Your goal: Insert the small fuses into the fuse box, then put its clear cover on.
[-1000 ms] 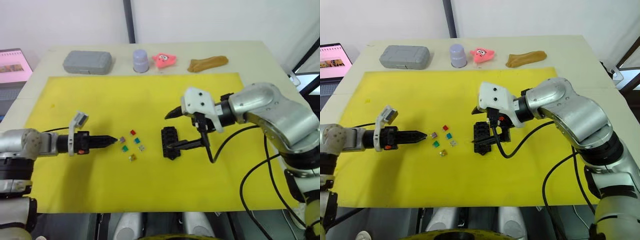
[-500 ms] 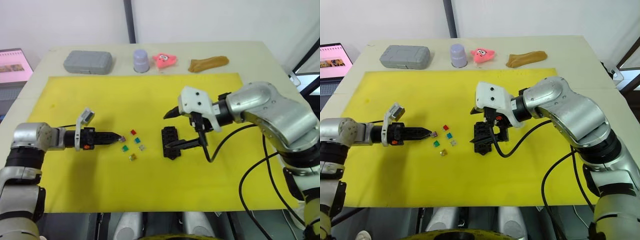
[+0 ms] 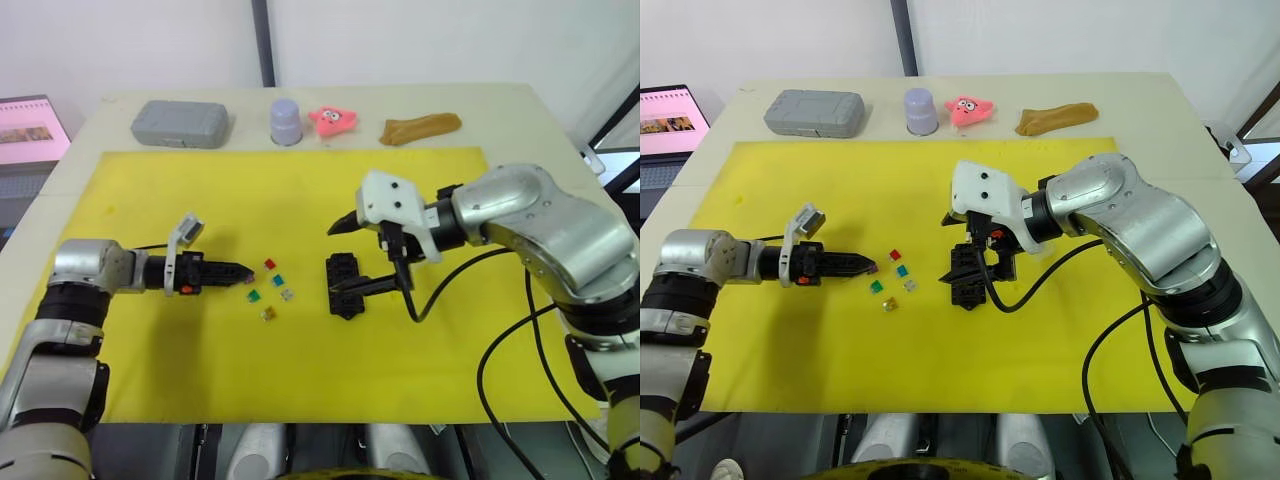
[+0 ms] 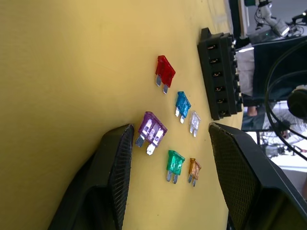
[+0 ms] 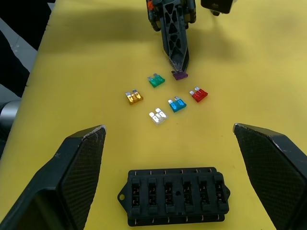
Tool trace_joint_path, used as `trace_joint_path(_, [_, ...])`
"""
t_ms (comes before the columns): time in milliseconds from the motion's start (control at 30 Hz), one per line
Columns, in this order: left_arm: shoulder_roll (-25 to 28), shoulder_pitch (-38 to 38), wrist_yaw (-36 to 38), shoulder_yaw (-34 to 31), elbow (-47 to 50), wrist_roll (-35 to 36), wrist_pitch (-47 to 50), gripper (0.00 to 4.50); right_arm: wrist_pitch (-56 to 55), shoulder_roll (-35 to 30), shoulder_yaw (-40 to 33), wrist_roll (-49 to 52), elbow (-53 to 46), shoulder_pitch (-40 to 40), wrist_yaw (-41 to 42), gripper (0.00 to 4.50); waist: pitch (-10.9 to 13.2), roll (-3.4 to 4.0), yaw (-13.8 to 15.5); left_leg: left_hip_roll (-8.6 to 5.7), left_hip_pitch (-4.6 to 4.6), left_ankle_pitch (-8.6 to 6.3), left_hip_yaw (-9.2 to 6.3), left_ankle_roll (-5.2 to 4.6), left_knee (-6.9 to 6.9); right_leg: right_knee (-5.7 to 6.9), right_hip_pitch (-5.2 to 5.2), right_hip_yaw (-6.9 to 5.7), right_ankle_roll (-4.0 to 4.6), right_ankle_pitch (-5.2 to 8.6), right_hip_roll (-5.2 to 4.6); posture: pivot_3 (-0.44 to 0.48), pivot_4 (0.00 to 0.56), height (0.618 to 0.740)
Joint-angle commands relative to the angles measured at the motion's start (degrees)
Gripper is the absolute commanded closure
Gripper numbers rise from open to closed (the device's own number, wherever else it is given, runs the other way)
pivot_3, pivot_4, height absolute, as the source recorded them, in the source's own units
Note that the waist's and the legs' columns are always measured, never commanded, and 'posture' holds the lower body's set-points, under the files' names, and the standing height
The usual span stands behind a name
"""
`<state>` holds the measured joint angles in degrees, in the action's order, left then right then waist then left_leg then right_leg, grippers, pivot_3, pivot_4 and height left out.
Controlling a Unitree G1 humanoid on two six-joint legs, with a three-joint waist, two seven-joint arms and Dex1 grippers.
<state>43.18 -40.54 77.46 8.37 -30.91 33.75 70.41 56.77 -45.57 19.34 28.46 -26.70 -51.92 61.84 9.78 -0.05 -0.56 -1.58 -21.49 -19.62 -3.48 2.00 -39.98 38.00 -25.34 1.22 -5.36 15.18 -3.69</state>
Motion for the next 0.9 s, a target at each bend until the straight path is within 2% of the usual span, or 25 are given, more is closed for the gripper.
trace_joint_path(33, [-1.32,0.33,0.59,2.07,1.39,-0.87,-0.35,2.43,-0.34,-0.23,-2.23,0.50,-1.34,-0.95,-0.36,0.00,0.00,0.00,-0.01,0.00,0.00,0.00,0.00,0.00,0.00,0.00,0.00,0.00,0.00,0.00,0.00,0.000,0.150,0.740])
trace_joint_path(67, [-1.33,0.56,0.64,2.23,1.35,-1.26,-0.71,2.74,-0.34,-0.29,-2.31,0.56,-1.43,-0.88,-0.39,0.00,0.00,0.00,-0.04,0.00,0.00,0.00,0.00,-0.01,0.00,0.00,0.00,0.00,0.00,0.00,0.00,0.000,0.150,0.740])
trace_joint_path(133, [-1.25,0.91,0.59,2.51,1.26,-2.07,-1.50,3.73,-0.33,-0.41,-2.41,0.60,-1.56,-0.79,-0.49,0.00,0.00,0.00,-0.11,0.00,0.00,-0.01,0.00,-0.01,0.00,0.00,0.00,0.00,0.00,0.00,0.00,0.000,0.150,0.740])
trace_joint_path(533, [-0.62,1.82,0.43,1.47,-0.27,-3.82,-3.79,3.73,-1.75,-0.42,-2.01,-0.03,-0.85,-0.96,-0.50,0.00,0.00,0.00,-0.27,0.02,0.01,-0.01,0.01,-0.02,0.00,0.00,-0.01,0.00,0.00,0.00,0.02,0.000,0.150,0.740])
trace_joint_path(633, [-0.79,2.11,0.18,1.18,-0.44,-3.91,-4.17,4.48,-2.12,-0.46,-1.91,-0.11,-0.67,-0.93,-0.37,0.00,0.00,0.00,-0.30,0.03,0.02,-0.01,0.01,-0.02,0.00,0.00,-0.01,0.01,0.00,0.00,0.02,0.000,0.150,0.740])
trace_joint_path(900, [-0.26,3.76,-0.83,-0.18,0.64,-3.95,-4.74,4.48,-2.81,-0.72,-1.56,-0.34,-0.64,-0.28,-0.31,0.00,-0.01,0.01,-0.40,0.05,0.03,-0.01,0.01,-0.02,0.00,0.00,-0.01,0.01,0.00,0.00,0.04,0.000,0.150,0.740])
